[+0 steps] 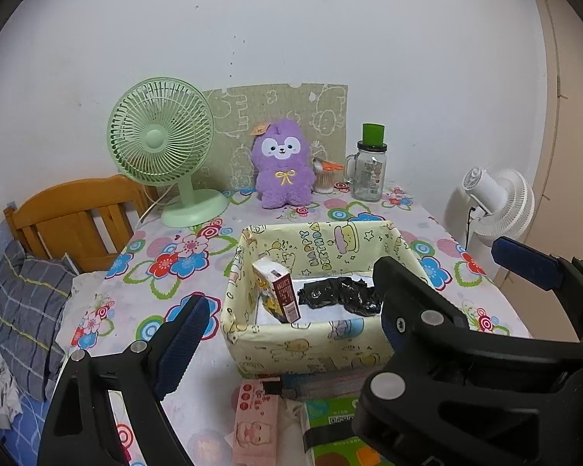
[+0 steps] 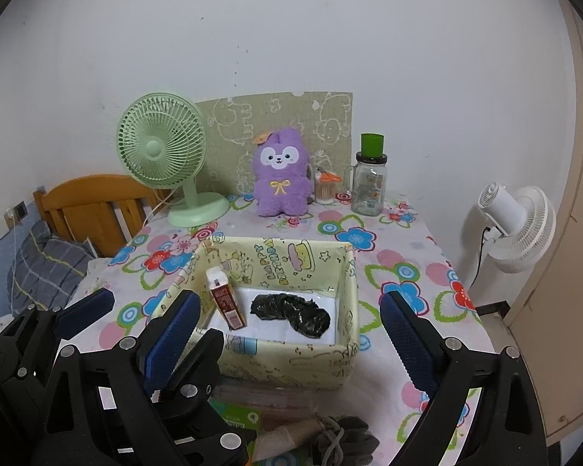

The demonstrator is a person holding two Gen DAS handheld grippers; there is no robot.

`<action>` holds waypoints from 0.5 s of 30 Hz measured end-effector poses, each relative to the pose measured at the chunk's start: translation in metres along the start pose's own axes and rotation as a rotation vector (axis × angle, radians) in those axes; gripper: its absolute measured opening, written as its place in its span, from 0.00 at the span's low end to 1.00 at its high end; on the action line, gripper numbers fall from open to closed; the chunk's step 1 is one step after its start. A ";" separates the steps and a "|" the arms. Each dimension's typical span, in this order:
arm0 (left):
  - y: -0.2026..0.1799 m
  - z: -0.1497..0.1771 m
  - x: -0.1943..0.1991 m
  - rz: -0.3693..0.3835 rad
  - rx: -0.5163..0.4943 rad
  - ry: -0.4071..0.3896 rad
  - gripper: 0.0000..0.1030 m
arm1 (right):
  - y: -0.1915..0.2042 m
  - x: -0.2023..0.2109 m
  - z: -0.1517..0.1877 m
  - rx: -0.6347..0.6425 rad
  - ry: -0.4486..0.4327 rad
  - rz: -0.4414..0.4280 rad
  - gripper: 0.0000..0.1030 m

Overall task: Organize soft objects
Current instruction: 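Withdraw both tools from the box back toward the remaining tissue packs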

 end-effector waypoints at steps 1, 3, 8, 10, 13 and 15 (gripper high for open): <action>0.000 0.002 0.001 0.000 0.001 -0.001 0.89 | 0.000 0.002 0.002 0.001 -0.002 0.003 0.93; -0.001 0.005 0.004 0.003 0.005 -0.001 0.89 | 0.001 0.005 0.004 0.001 -0.002 0.005 0.93; -0.001 0.010 0.014 -0.002 0.009 -0.006 0.89 | 0.002 0.014 0.009 0.003 -0.009 -0.001 0.93; -0.001 0.013 0.017 -0.007 0.009 -0.009 0.89 | 0.002 0.018 0.012 0.002 -0.012 -0.002 0.93; -0.001 0.018 0.021 -0.015 0.009 -0.011 0.89 | 0.001 0.022 0.017 -0.005 -0.008 -0.005 0.93; -0.002 0.021 0.024 -0.012 0.009 -0.013 0.89 | 0.001 0.025 0.021 -0.006 -0.008 -0.005 0.93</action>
Point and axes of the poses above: each gripper's, at about its wrist camera, not at the fingertips, and x roughly against the way its jaws point, y to its left, z to its underside, the point moved 7 cm from there along -x, roughly the way its jaws point, and after that the axes turned 5 degrees about -x, right-handed, at the moved point
